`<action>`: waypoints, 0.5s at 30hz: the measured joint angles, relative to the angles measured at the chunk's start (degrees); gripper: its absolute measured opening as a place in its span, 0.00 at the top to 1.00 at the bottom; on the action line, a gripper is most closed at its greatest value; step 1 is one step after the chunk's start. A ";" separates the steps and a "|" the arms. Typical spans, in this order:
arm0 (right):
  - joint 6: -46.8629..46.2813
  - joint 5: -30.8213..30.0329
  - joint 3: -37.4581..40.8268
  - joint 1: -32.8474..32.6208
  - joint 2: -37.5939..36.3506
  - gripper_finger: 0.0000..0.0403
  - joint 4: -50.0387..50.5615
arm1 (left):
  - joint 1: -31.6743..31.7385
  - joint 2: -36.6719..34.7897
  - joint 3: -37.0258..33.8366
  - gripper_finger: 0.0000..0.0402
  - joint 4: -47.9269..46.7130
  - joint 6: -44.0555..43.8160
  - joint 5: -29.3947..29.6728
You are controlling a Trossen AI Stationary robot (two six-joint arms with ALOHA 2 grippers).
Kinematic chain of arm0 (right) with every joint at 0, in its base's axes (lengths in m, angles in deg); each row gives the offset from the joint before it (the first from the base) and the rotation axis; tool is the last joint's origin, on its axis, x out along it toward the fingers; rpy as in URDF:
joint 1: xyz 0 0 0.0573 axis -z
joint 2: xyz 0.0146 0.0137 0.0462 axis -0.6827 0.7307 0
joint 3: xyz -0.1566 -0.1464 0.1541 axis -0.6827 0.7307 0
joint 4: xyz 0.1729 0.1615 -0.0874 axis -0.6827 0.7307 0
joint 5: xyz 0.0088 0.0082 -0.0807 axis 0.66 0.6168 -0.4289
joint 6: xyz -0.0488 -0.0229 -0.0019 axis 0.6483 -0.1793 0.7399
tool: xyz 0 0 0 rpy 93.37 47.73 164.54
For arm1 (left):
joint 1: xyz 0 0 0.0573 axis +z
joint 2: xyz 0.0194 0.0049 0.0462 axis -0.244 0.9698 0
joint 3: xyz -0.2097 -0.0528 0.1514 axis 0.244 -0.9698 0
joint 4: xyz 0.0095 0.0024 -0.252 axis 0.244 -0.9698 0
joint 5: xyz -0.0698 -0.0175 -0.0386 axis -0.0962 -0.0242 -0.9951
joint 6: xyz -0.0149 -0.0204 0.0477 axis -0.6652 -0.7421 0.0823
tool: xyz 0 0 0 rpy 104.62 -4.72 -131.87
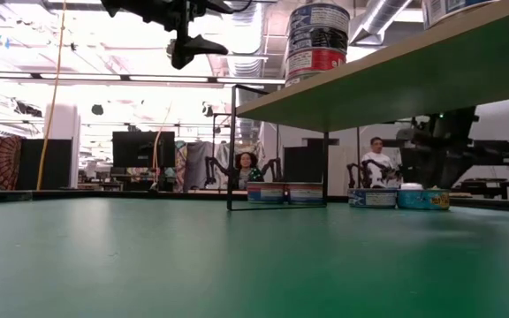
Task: Stack canned seafood by type on shelf
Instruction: Stack the light blue tuna can on top of the blue tuna can on the shelf
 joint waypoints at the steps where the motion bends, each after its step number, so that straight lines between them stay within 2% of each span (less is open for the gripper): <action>1: 0.75 0.01 0.00 0.38 0.21 0.59 0.35 | 0.00 0.00 0.00 0.25 -0.37 -0.23 -0.21; 10: 6.29 -0.02 0.00 4.37 0.35 0.92 0.56 | 0.00 0.00 0.00 0.25 -1.48 -0.29 -1.02; 15: 7.67 0.47 -0.02 4.45 0.85 0.97 0.55 | 0.00 0.00 0.00 0.25 -1.50 0.29 -1.10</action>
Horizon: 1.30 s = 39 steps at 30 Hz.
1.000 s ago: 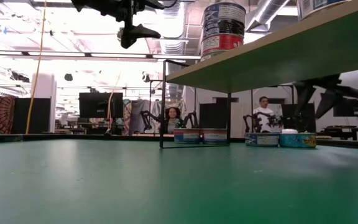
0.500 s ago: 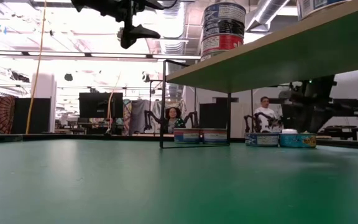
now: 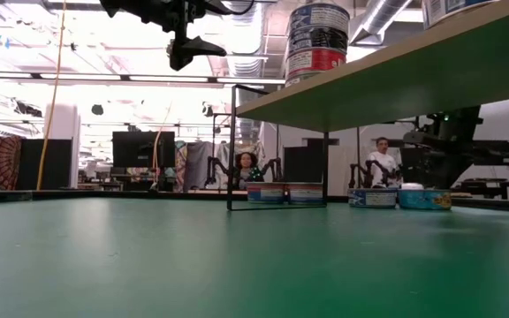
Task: Stack canned seafood by type on shelf
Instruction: Stack the light blue tuna can on top of the blue tuna can on the shelf
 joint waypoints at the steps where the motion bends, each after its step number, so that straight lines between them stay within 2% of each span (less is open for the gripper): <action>1: 0.22 0.00 0.00 0.00 0.00 0.96 0.05 | 0.00 0.01 0.00 0.25 0.00 0.00 -0.01; 6: 0.72 -0.29 0.00 0.00 0.03 0.83 0.36 | 0.00 0.00 0.00 0.25 -0.02 0.02 -0.01; 9: 0.26 -0.44 0.00 -0.59 -1.49 0.81 0.62 | 0.00 0.01 0.00 0.25 -0.07 -0.21 -0.05; 15: -0.02 -0.96 -0.11 -1.80 -5.90 0.82 0.43 | 0.00 0.00 0.00 0.25 -0.35 -0.92 -0.60; 21: 1.24 -1.00 -0.11 -2.84 -2.66 0.82 0.45 | 0.01 0.00 0.00 0.25 -0.31 -0.86 -0.12; 28: 1.83 -4.47 0.12 -4.42 1.22 0.83 -1.33 | 0.02 0.02 0.00 0.25 -0.31 -1.89 -0.14; 35: 1.31 -9.32 0.07 -6.92 2.84 0.97 -1.51 | 0.00 0.01 0.00 0.25 -0.28 -2.95 -0.50; 39: 1.00 -10.14 0.33 -6.86 2.95 0.95 -2.09 | 0.02 0.01 0.00 0.25 -0.26 -2.95 -0.49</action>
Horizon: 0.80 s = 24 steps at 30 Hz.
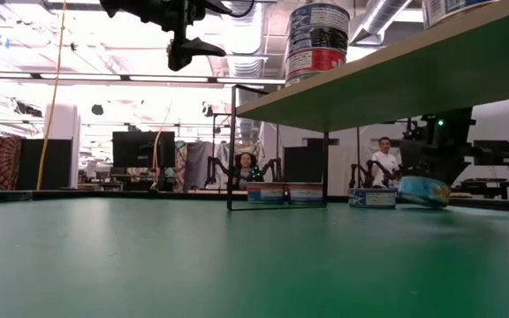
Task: Stack canned seafood by type on shelf
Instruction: Stack the light blue tuna can on top of the blue tuna can on the shelf
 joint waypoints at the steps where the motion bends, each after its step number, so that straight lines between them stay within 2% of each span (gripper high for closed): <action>1: -0.21 -0.11 0.13 0.00 0.00 0.94 -0.16 | -0.02 -0.01 0.00 0.25 0.00 0.01 0.00; 8: -1.24 -1.97 0.22 0.00 0.07 0.97 1.73 | 0.00 -0.01 0.00 0.25 0.00 0.00 -0.53; 19: -2.79 -4.74 0.39 -0.09 1.09 0.94 4.10 | 0.00 -0.01 0.00 0.25 0.00 -1.09 -3.44; 24: -3.34 -5.98 -1.56 1.50 -3.79 0.95 6.13 | 0.00 0.01 0.00 0.25 0.00 -1.33 -4.39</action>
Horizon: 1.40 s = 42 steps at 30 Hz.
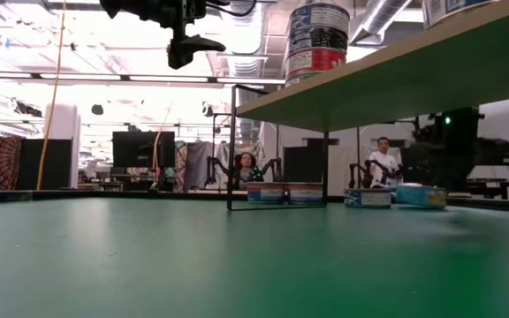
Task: Stack canned seafood by type on shelf
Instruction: Stack the light blue tuna can on top of the blue tuna can on the shelf
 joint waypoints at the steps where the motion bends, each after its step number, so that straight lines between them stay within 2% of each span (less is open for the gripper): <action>1: 0.41 0.10 -0.79 0.11 -1.58 0.94 0.49 | 0.00 -0.02 0.00 0.25 -0.01 0.00 0.01; 5: 2.32 4.96 -1.74 -0.88 -6.91 0.89 2.27 | 0.00 -0.02 0.00 0.25 0.00 0.31 0.05; 9: 1.11 10.89 -1.26 -4.14 -8.99 0.82 2.26 | 0.00 -0.02 0.00 0.25 0.00 0.96 0.28; 13: -0.47 8.07 1.09 -10.59 -10.25 0.77 -0.38 | 0.00 0.00 0.00 0.25 0.00 1.29 0.28; 18: -5.85 3.45 4.43 -16.31 -10.05 0.76 -2.52 | 0.00 -0.01 0.00 0.25 0.00 1.08 0.22; 21: -7.68 3.25 5.45 -16.91 -9.48 0.78 -5.63 | 0.00 -0.02 0.00 0.25 0.00 1.04 -0.02; 29: -10.88 4.54 5.38 -17.70 -5.35 0.84 -2.64 | 0.00 -0.01 0.00 0.25 0.00 0.67 -1.37; 38: -17.91 5.43 5.26 -26.07 -3.07 0.85 -0.70 | 0.00 -0.02 0.00 0.25 0.00 1.20 -1.40; 42: -22.20 2.67 5.34 -30.34 -3.17 0.85 -1.02 | 0.00 -0.02 0.00 0.25 -0.02 1.29 -1.40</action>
